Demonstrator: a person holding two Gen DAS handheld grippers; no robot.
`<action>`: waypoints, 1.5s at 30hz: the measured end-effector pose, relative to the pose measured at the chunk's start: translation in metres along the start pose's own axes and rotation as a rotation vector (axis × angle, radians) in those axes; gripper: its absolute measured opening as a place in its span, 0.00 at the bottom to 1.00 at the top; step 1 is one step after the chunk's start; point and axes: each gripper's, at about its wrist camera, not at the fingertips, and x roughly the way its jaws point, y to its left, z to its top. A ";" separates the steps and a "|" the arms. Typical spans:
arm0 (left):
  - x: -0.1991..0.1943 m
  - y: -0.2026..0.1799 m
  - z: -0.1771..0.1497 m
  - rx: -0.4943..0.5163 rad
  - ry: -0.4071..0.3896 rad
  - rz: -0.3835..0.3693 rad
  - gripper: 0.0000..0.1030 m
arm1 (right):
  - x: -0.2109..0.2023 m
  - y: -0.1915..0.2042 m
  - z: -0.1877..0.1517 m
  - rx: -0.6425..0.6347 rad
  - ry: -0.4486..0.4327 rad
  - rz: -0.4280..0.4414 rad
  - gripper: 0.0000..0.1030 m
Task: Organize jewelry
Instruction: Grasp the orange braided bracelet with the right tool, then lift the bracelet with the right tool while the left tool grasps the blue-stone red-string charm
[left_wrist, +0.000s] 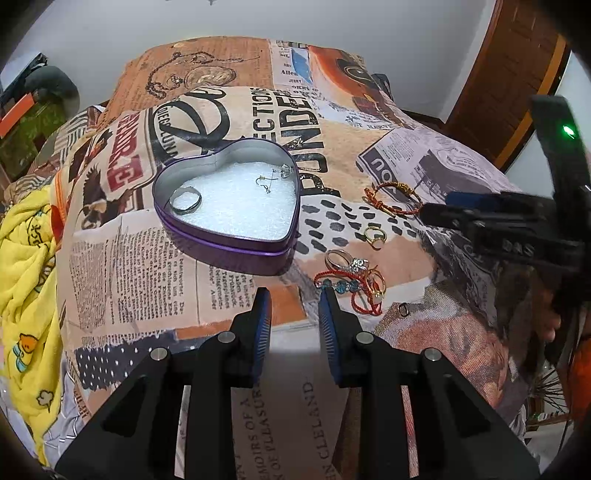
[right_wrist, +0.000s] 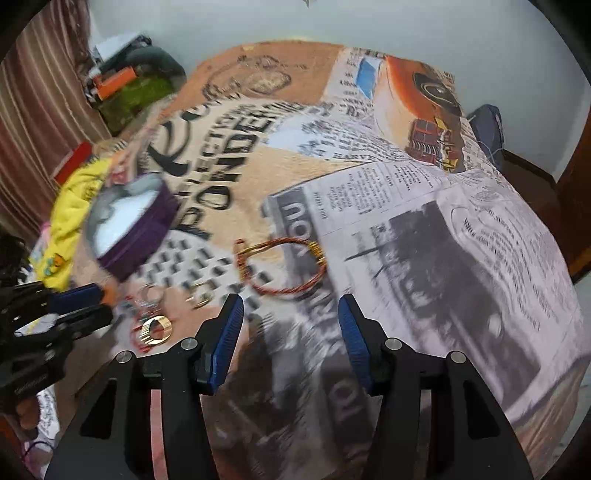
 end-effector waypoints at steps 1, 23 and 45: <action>0.001 -0.001 0.000 0.004 -0.003 0.003 0.27 | 0.003 -0.001 0.003 -0.013 0.011 -0.012 0.48; 0.008 -0.003 0.004 0.024 -0.023 0.002 0.27 | 0.032 0.005 0.012 0.013 0.038 0.054 0.48; 0.021 -0.015 0.013 0.016 -0.003 -0.051 0.19 | -0.003 0.007 -0.008 -0.003 -0.029 0.116 0.07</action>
